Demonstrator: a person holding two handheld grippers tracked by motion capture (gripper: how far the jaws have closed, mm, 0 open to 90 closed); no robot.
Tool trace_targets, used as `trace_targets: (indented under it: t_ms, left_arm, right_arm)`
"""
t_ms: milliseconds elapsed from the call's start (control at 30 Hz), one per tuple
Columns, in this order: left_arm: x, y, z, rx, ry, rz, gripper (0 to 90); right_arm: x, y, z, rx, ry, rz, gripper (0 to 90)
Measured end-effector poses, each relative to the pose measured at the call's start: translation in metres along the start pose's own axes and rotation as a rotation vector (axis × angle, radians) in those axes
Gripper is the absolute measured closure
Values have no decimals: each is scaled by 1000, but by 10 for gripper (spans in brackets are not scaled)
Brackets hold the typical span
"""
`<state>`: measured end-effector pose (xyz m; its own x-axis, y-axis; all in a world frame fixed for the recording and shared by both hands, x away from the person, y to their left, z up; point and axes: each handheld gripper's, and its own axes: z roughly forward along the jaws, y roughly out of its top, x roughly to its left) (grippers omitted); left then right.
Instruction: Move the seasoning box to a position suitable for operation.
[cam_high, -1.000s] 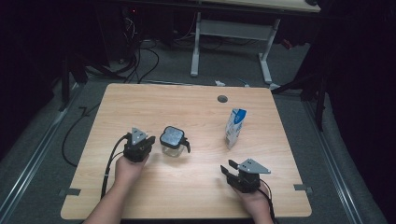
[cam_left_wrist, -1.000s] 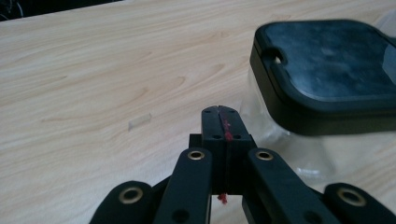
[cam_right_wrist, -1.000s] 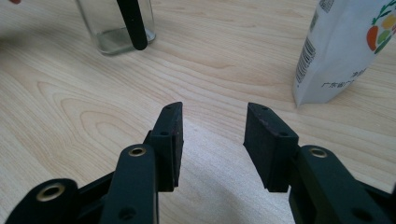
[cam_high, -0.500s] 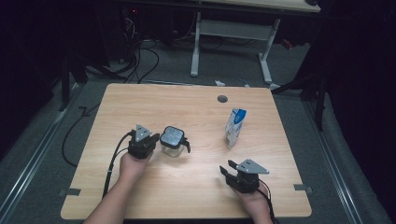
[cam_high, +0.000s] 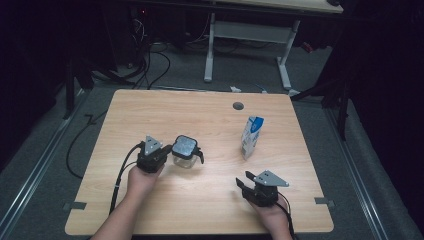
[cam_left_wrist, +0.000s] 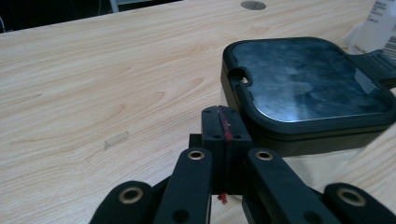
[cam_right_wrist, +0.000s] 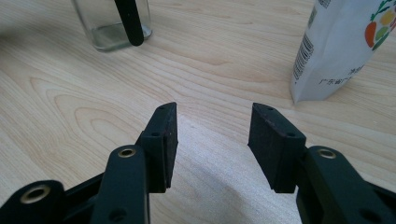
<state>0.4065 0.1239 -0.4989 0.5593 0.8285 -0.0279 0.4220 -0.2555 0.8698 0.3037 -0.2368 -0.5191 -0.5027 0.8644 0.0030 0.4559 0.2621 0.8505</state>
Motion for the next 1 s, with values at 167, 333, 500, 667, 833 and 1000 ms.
trace_targets:
  t_ms: [167,333,500,667,833,1000]
  left_arm:
    - [-5,-3,-5,-2,-5,7,900]
    - [-16,-6,-11,-7,-12,20,900]
    - [-29,-10,-17,-16,-27,27,900]
    - [-47,-15,-23,-29,-51,28,900]
    - [-62,-16,-27,-47,-71,34,889]
    - [-56,-19,-25,-37,-37,19,841]
  right_arm:
    - [0,0,0,0,0,1,523]
    - [-1,0,0,-1,0,6,521]
    - [-1,0,0,-1,0,3,517]
    - [0,0,0,-3,1,3,515]
    - [0,0,-1,-5,1,5,514]
    - [-2,0,-1,-4,2,6,510]
